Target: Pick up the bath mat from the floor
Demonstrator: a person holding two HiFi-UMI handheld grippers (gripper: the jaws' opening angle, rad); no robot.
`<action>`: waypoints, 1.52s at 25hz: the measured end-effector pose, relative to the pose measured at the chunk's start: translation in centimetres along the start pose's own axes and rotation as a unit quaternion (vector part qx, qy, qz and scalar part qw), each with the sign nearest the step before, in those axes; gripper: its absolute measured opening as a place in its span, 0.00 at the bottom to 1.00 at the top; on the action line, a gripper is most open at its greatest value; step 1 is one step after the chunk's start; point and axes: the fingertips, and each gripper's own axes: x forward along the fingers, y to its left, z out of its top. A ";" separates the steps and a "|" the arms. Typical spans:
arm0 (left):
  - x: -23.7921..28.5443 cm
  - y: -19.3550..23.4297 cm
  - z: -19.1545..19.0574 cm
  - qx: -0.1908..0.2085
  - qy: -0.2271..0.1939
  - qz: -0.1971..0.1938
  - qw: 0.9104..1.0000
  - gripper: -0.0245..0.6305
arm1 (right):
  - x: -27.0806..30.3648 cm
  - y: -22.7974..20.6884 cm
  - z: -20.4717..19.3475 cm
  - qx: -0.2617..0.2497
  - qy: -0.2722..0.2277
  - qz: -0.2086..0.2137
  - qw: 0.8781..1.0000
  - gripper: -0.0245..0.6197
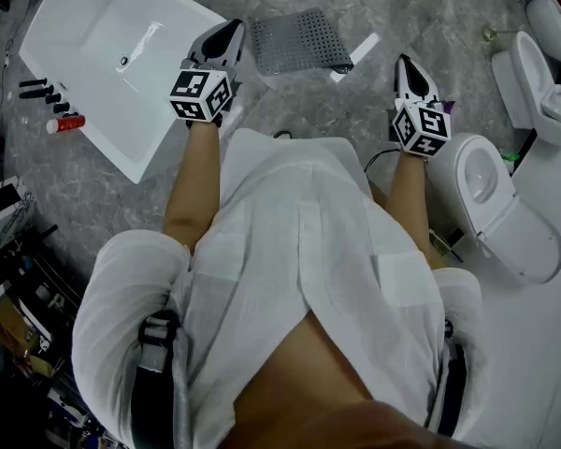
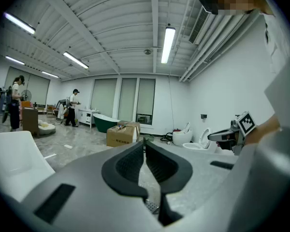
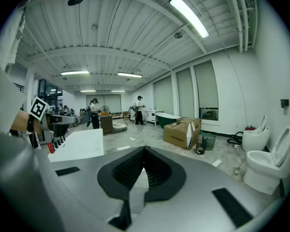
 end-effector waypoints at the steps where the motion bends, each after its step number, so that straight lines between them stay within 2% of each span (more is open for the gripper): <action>1: 0.0 0.1 0.0 0.001 -0.001 0.000 1.000 0.07 | 0.0 0.1 0.1 -0.001 -0.001 0.001 1.000 0.08; 16: -1.6 2.7 0.3 -0.005 -0.014 0.010 1.000 0.07 | 1.1 2.5 1.9 -0.006 -0.033 0.010 0.999 0.08; 29: -3.8 8.8 0.3 -0.021 -0.034 0.020 0.999 0.07 | 3.4 6.4 3.4 -0.019 -0.038 -0.007 0.999 0.08; 33: -2.7 8.7 -0.7 -0.033 -0.030 0.018 0.999 0.07 | 3.4 5.5 2.2 -0.022 -0.022 -0.009 0.999 0.08; 38: 0.8 8.0 -1.9 -0.042 -0.011 0.005 0.999 0.07 | 5.6 2.4 1.2 -0.016 -0.002 -0.015 1.000 0.08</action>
